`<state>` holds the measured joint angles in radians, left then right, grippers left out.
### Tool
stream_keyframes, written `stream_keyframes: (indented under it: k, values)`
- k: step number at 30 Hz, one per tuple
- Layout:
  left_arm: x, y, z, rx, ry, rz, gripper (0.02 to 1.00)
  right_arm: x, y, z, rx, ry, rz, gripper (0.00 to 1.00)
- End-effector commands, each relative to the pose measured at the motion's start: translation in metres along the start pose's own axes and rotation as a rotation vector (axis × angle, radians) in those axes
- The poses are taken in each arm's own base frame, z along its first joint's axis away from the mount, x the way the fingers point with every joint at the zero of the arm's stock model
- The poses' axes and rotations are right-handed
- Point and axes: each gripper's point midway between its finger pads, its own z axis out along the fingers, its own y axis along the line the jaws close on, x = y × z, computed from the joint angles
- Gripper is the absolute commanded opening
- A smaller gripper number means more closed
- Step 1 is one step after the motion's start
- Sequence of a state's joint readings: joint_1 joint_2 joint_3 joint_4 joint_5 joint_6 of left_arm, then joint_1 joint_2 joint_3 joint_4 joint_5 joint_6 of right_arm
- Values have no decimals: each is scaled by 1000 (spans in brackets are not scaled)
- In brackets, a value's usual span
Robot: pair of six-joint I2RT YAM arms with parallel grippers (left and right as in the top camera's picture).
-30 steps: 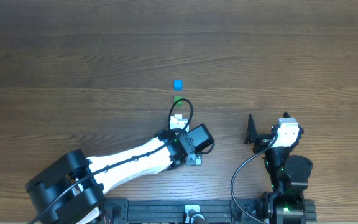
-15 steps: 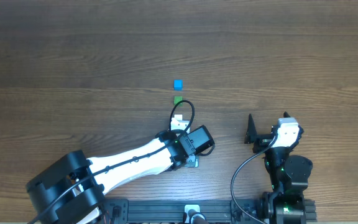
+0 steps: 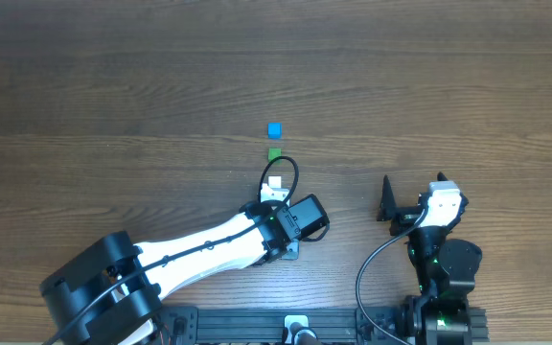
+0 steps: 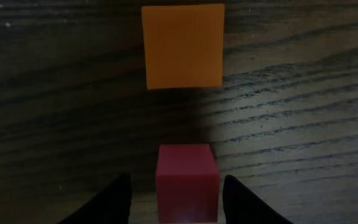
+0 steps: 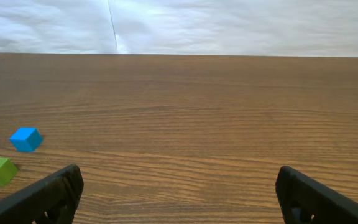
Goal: Stack Cubes
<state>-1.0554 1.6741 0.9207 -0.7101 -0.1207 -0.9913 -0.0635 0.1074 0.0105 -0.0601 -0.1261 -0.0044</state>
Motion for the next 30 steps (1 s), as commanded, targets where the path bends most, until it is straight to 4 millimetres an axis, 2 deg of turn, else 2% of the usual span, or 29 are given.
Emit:
stream_keyframes:
  k: [1, 12, 20, 24, 27, 30]
  values:
    - [2, 1, 4, -9, 6, -11, 472, 2, 4, 0, -18, 2, -5, 993]
    - [1, -1, 4, 0, 0, -12, 364, 2, 4, 0, -18, 2, -5, 991]
    - [1, -1, 4, 0, 0, -12, 191, 2, 4, 0, -18, 2, -5, 993]
    - [1, -1, 4, 1, 0, -12, 134, 2, 4, 0, -18, 2, -5, 991]
    - [-3, -6, -3, 10, -7, -14, 86, 2, 4, 0, -18, 2, -5, 993]
    - [-12, -11, -20, 14, -10, -21, 47, 2, 4, 0, -18, 2, -5, 991]
